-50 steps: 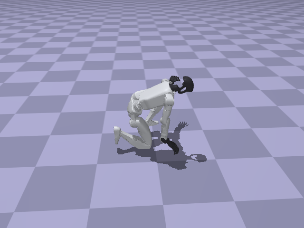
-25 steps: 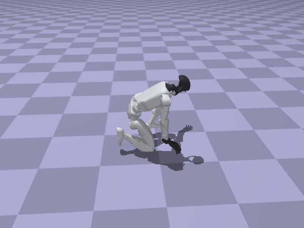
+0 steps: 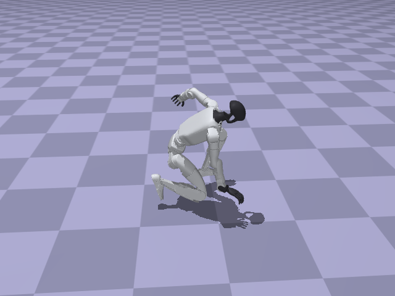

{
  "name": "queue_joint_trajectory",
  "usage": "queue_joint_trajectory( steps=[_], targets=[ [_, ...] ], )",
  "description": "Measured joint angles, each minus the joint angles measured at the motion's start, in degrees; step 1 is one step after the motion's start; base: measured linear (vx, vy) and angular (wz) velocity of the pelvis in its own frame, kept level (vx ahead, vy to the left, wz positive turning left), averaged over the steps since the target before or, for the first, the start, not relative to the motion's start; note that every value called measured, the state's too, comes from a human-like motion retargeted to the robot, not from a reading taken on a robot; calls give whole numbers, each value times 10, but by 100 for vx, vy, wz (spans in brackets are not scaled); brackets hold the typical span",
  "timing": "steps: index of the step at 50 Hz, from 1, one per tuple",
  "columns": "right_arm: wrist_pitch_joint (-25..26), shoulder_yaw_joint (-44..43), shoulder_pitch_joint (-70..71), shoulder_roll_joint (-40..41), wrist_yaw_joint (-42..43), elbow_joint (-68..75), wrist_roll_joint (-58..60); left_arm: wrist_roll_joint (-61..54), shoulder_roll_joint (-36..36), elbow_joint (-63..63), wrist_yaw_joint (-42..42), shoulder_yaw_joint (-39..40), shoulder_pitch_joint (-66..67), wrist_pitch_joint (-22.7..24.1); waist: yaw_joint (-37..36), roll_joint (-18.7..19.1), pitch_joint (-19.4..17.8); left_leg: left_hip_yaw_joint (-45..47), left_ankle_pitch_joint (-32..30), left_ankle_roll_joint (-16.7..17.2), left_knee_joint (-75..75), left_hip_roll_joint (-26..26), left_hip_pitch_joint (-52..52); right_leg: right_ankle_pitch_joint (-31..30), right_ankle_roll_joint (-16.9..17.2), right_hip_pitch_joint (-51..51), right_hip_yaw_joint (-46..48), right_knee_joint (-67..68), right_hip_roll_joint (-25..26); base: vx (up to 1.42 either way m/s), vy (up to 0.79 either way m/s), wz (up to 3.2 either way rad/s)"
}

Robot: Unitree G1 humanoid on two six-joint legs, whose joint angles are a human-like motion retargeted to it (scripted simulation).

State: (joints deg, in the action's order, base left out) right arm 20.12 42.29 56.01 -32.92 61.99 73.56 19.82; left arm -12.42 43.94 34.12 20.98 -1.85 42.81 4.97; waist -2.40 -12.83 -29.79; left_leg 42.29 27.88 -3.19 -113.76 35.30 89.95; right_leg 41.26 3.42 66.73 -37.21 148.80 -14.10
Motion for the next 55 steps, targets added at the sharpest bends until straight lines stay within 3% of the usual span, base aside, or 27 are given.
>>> queue_joint_trajectory(
  steps=[4,8,13,16,20,23,25,27,30,33,35,36,40,45,48,51,55],
  targets=[
    [-16,24,41,-60,-64,34,-25,-161,-24,-210,13,-65,-85,47,-9,54,0,36,-37,-26,76,-41,0,28,30,7,-30,-76,12,-16,33,47],
    [-67,63,91,-114,-213,71,-41,-238,-43,-338,23,-123,-169,93,-13,108,0,46,-78,-37,177,-108,0,40,50,4,-18,-189,-10,-7,31,61],
    [-150,66,144,-131,-386,41,-115,-203,-43,-330,30,-145,-212,102,11,116,0,17,-136,-19,325,-194,0,18,51,-3,69,-367,-54,9,19,58],
    [-180,34,134,-127,-413,0,-163,-136,-35,-277,21,-148,-239,86,13,111,0,-25,-166,3,418,-230,0,-25,53,-22,146,-495,-54,23,5,18],
    [-194,-29,73,-128,-379,-70,-178,-62,-38,-200,0,-144,-299,67,-18,120,0,-109,-192,24,530,-247,0,-150,64,-56,248,-669,-2,34,-1,-55],
    [-197,-69,-21,-113,-380,-121,-174,-35,-47,-157,3,-144,-313,60,-50,121,64,-164,-203,24,614,-245,-7,-324,95,-40,288,-759,57,43,-2,-124],
    [-189,-112,-79,-90,-392,-150,-177,-14,-40,-146,0,-134,-321,63,-77,114,11,-183,-185,42,671,-228,-133,-443,115,-127,313,-818,87,53,-12,-179],
    [-196,-111,-113,-81,-408,-169,-217,-23,-37,-133,13,-141,-349,69,-91,108,0,-195,-186,38,722,-221,-190,-505,115,-118,341,-817,96,39,2,-101],
    [-196,-176,-204,-63,-413,-201,-224,-49,-60,-127,4,-114,-345,54,-80,102,12,-193,-160,23,760,-241,-289,-494,105,-120,370,-794,59,43,20,1],
    [-212,-204,-253,-53,-405,-218,-274,-69,-74,-91,2,-116,-392,52,-70,90,13,-196,-138,20,784,-251,-362,-435,64,-105,417,-800,24,39,10,24],
    [-206,-211,-263,-62,-394,-229,-279,-126,-77,-61,39,-122,-456,41,-55,63,7,-195,-180,12,923,-308,-446,-410,38,-87,416,-859,5,36,7,53],
    [-208,-218,-281,-59,-394,-232,-278,-118,-83,-44,37,-123,-464,37,-46,60,26,-198,-173,13,921,-310,-456,-403,38,-78,426,-886,3,35,4,44],
    [-215,-224,-308,-54,-399,-242,-296,-105,-99,41,37,-138,-542,34,-12,48,46,-216,-128,16,878,-313,-488,-413,53,-69,463,-1036,1,35,0,48],
    [-218,-212,-300,-60,-402,-247,-303,-112,-126,159,57,-179,-689,41,48,42,13,-262,-58,18,793,-334,-514,-478,104,-116,492,-1311,-16,32,-8,109],
    [-218,-196,-308,-67,-398,-267,-299,-107,-144,216,78,-228,-778,37,80,50,0,-311,-7,33,719,-328,-496,-481,116,-135,513,-1437,-12,30,-40,136],
    [-226,-144,-291,-74,-395,-260,-330,-123,-165,267,78,-290,-870,43,101,62,0,-357,47,41,633,-317,-450,-463,116,-123,524,-1488,-5,29,-42,114],
    [-223,-81,-249,-90,-415,-257,-307,-116,-189,295,92,-338,-972,42,118,81,0,-393,118,4,492,-310,-366,-503,116,-83,528,-1478,-12,34,-15,62]
  ],
)
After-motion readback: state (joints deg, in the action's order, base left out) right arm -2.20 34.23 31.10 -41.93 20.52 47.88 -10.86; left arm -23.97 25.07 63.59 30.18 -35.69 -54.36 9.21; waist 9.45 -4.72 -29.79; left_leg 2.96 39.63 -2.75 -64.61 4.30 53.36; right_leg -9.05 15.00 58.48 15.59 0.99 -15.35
